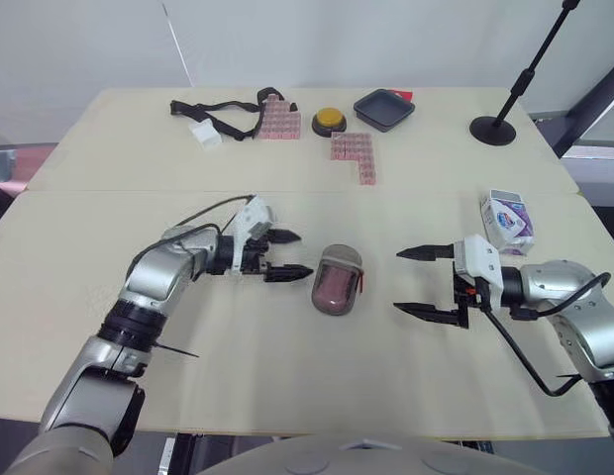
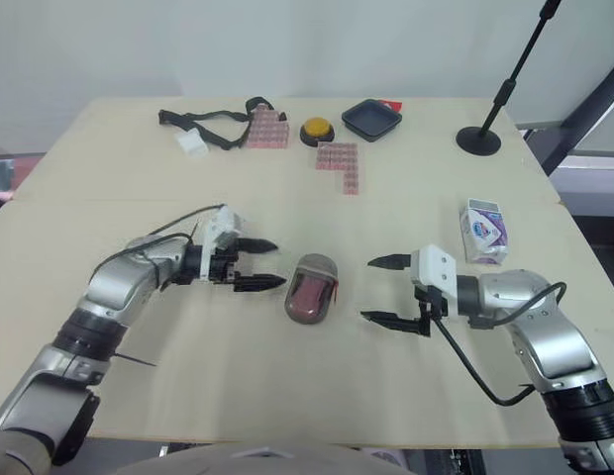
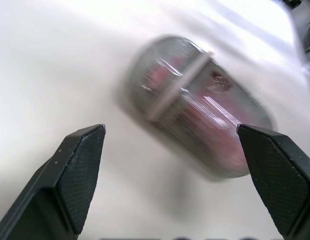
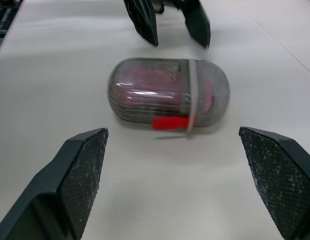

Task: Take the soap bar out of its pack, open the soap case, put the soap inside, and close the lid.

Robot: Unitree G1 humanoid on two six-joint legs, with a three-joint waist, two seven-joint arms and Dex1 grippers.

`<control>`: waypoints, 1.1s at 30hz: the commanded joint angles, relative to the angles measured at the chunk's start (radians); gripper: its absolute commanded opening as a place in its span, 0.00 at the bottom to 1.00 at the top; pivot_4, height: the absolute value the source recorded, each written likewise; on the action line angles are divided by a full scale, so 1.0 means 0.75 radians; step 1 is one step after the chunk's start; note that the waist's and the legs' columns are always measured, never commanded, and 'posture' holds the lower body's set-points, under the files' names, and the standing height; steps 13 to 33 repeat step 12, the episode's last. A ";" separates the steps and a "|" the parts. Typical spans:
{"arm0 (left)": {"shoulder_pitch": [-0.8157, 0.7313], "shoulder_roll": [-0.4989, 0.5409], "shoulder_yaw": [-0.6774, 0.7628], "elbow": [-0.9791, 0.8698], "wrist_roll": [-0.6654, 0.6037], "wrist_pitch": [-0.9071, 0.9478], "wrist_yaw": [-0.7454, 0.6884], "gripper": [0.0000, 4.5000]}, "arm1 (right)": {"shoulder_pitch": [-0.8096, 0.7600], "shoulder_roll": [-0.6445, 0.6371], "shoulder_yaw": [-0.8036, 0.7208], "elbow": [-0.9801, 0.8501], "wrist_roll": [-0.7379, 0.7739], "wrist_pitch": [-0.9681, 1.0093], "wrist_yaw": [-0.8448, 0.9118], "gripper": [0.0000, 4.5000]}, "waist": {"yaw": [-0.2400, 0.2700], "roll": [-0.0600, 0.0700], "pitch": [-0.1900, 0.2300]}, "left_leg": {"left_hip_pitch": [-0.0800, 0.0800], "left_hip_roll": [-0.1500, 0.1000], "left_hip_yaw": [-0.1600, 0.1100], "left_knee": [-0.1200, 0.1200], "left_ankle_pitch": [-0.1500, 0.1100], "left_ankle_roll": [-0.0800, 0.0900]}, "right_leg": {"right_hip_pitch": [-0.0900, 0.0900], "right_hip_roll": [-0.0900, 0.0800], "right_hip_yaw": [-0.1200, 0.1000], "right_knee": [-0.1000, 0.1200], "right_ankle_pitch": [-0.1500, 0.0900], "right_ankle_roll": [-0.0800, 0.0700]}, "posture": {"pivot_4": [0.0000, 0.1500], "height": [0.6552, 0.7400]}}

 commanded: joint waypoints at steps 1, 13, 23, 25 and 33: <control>0.087 -0.002 0.081 0.012 0.081 -0.303 0.054 0.99 | 0.011 0.033 -0.063 0.003 -0.003 -0.039 -0.071 1.00 | 0.000 0.000 0.000 | 0.000 0.000 0.000 0.000 0.000 0.000 | 0.000 0.000 0.000 0.000 0.000 0.000 | 1.00 1.00; 0.331 0.014 0.149 -0.130 0.147 -0.339 0.266 0.99 | 0.093 0.095 -0.163 0.044 0.050 -0.043 -0.170 1.00 | -0.004 0.000 0.000 | 0.004 0.001 -0.001 -0.001 0.000 -0.001 | -0.002 -0.001 -0.002 -0.001 0.000 0.000 | 1.00 1.00; 0.331 0.014 0.149 -0.130 0.147 -0.339 0.266 0.99 | 0.093 0.095 -0.163 0.044 0.050 -0.043 -0.170 1.00 | -0.004 0.000 0.000 | 0.004 0.001 -0.001 -0.001 0.000 -0.001 | -0.002 -0.001 -0.002 -0.001 0.000 0.000 | 1.00 1.00; 0.331 0.014 0.149 -0.130 0.147 -0.339 0.266 0.99 | 0.093 0.095 -0.163 0.044 0.050 -0.043 -0.170 1.00 | -0.004 0.000 0.000 | 0.004 0.001 -0.001 -0.001 0.000 -0.001 | -0.002 -0.001 -0.002 -0.001 0.000 0.000 | 1.00 1.00; 0.331 0.014 0.149 -0.130 0.147 -0.339 0.266 0.99 | 0.093 0.095 -0.163 0.044 0.050 -0.043 -0.170 1.00 | -0.004 0.000 0.000 | 0.004 0.001 -0.001 -0.001 0.000 -0.001 | -0.002 -0.001 -0.002 -0.001 0.000 0.000 | 1.00 1.00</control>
